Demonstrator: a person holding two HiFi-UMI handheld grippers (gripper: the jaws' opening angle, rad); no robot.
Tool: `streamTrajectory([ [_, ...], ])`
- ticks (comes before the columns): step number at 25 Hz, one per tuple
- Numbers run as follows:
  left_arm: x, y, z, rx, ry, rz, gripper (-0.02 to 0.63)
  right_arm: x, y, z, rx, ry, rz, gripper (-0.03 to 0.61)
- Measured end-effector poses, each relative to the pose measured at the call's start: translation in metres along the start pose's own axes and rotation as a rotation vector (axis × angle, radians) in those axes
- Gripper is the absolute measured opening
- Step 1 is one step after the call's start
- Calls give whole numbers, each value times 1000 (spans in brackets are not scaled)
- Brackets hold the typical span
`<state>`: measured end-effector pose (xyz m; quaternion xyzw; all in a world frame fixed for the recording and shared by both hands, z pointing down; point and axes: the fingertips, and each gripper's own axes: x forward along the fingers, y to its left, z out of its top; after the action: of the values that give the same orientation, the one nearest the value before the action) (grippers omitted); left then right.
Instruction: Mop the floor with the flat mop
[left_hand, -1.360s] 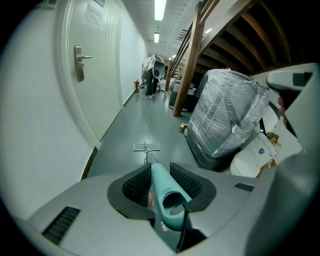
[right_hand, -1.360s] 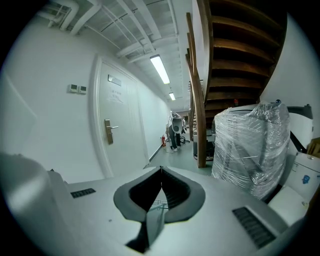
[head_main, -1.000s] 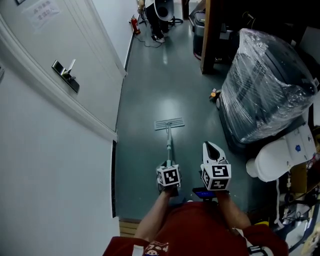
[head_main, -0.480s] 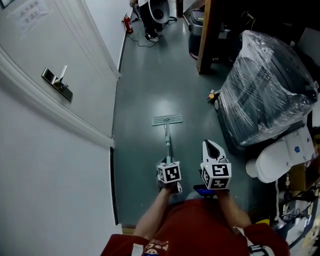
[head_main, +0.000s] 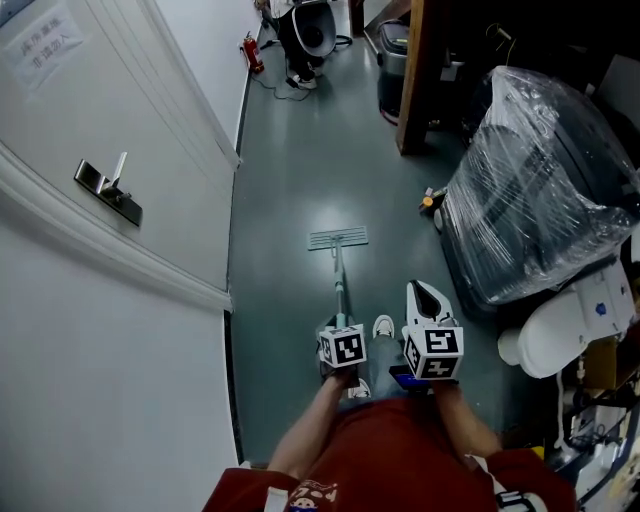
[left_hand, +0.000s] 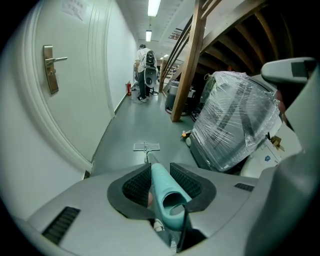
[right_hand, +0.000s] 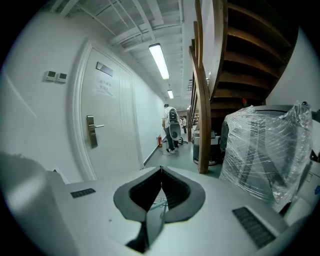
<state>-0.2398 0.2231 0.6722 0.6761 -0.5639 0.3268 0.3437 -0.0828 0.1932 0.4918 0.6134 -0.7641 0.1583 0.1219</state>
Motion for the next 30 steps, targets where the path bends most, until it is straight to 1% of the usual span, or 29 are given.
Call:
streamTrajectory([
  [5,32,-6,46,-18,-3,-6,130,52,-23,21,-7,2,15,18],
  [8,51,-7,77,-30,-2,12,130,87,-37,35,-11,12,35,18],
  [13,77,-9,128,-59,3,16,130,142,-52,64,-29,23,69,18],
  [18,107,-14,174,-67,9,23,130,190,-69,91,-33,22,91,18],
  [26,157,-31,250,-71,8,39,130,262,-122,121,-22,25,101,18],
  [30,179,-37,285,-85,-8,37,130,294,-141,135,-25,16,112,18],
])
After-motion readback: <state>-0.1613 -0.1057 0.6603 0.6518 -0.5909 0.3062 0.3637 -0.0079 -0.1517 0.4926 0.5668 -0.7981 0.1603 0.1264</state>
